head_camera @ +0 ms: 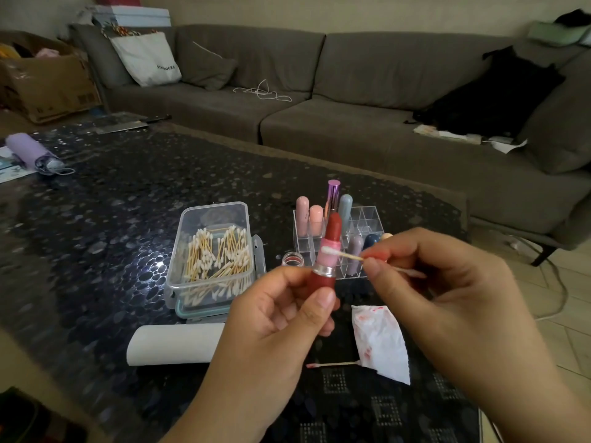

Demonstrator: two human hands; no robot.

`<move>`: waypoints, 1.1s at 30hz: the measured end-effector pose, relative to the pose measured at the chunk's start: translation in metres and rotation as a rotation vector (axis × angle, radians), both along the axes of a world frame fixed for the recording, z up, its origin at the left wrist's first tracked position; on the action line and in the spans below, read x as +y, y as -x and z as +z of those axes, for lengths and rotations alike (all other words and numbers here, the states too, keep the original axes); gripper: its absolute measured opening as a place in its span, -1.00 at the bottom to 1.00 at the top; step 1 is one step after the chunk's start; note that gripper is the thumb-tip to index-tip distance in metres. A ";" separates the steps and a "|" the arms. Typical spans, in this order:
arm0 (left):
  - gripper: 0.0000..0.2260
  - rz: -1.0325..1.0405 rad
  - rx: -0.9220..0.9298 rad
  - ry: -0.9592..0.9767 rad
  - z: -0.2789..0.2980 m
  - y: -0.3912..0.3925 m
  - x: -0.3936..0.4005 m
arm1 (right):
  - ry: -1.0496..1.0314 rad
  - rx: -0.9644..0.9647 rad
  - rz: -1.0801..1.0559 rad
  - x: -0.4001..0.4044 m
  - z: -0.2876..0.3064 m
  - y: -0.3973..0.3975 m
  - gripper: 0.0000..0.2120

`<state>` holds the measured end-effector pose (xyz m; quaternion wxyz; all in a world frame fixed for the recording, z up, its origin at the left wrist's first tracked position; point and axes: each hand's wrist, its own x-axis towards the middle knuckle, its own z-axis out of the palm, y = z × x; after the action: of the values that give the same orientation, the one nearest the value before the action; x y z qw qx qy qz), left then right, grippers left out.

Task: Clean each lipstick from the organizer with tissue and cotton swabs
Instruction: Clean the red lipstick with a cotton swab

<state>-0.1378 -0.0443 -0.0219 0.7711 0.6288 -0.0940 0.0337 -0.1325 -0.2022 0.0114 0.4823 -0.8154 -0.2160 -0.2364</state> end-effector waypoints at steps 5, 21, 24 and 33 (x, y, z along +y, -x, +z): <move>-0.87 0.009 -0.014 -0.017 -0.001 0.000 0.000 | -0.002 0.014 0.027 0.001 0.000 -0.001 -0.90; -0.86 0.091 -0.013 -0.011 0.001 0.001 -0.003 | 0.013 -0.011 0.000 0.001 -0.002 -0.002 -0.91; -0.84 0.132 -0.035 -0.054 0.000 0.002 -0.003 | 0.001 -0.016 -0.001 0.000 -0.001 -0.002 -0.93; -0.80 0.309 -0.146 -0.230 -0.005 0.004 -0.006 | -0.010 -0.018 -0.008 0.002 -0.002 -0.002 -0.90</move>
<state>-0.1413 -0.0507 -0.0267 0.6711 0.7156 -0.0553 0.1859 -0.1308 -0.2005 0.0094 0.4832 -0.8117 -0.2161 -0.2469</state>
